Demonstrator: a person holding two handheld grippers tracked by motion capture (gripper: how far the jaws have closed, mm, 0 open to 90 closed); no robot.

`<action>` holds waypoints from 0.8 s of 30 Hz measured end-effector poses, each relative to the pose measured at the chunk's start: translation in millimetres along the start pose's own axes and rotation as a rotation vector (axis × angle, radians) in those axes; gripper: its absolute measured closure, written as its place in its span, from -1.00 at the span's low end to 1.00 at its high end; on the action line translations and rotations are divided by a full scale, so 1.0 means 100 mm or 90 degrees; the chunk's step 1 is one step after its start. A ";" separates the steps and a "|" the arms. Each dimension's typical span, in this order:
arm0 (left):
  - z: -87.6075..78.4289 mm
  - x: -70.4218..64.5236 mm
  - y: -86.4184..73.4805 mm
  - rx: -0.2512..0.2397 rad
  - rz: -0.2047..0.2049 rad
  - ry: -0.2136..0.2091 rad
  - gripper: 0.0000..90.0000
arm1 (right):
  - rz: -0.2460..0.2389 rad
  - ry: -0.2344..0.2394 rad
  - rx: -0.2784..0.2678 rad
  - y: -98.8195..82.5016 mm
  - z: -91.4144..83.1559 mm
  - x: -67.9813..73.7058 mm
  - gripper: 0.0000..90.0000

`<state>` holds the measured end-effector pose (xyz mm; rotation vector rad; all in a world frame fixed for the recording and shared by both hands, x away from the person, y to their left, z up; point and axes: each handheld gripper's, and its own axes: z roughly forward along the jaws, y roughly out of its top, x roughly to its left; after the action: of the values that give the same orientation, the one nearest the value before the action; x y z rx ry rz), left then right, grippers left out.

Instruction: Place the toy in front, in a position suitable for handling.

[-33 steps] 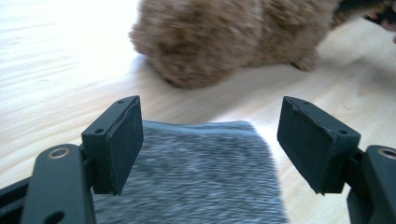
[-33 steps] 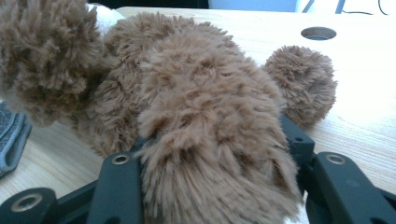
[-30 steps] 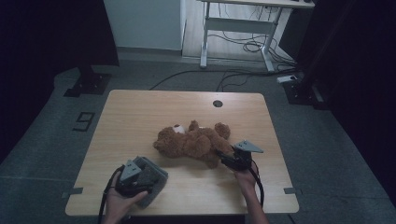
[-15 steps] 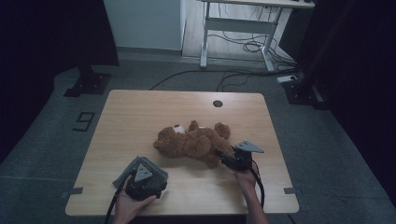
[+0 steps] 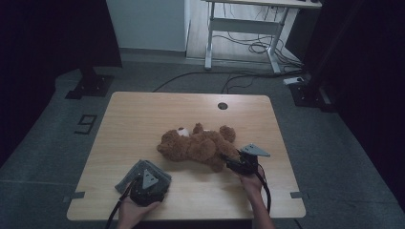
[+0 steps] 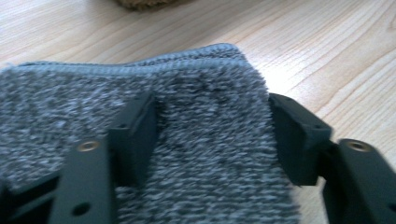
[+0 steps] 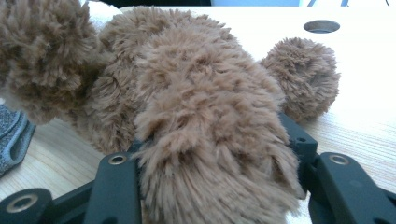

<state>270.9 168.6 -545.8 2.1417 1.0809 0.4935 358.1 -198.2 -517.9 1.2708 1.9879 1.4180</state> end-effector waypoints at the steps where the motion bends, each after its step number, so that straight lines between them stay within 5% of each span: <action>1: 0.00 0.00 0.00 0.000 0.000 0.000 -0.03 | 0.000 0.000 0.000 0.00 0.00 0.00 0.04; 9: -0.03 0.11 -0.03 -0.013 0.000 -0.001 0.48 | 0.001 0.000 0.001 -0.01 0.01 0.00 0.03; 14: -0.08 0.19 -0.04 -0.035 -0.021 -0.040 0.69 | 0.000 0.001 0.002 -0.01 0.00 -0.01 0.03; 17: -0.17 0.25 -0.02 -0.067 -0.047 -0.069 0.74 | 0.000 0.002 0.002 -0.01 0.00 -0.02 0.03; 19: -0.34 0.31 0.03 -0.117 -0.065 -0.082 0.74 | 0.000 0.002 0.002 -0.01 0.00 -0.02 0.02; 24: -0.56 0.36 0.09 -0.162 -0.067 -0.065 0.75 | -0.001 0.001 0.002 -0.01 0.00 -0.02 0.02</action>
<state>263.5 216.7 -499.5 1.8578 1.0100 0.4419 358.8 -199.7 -518.8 1.2694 1.9934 1.4154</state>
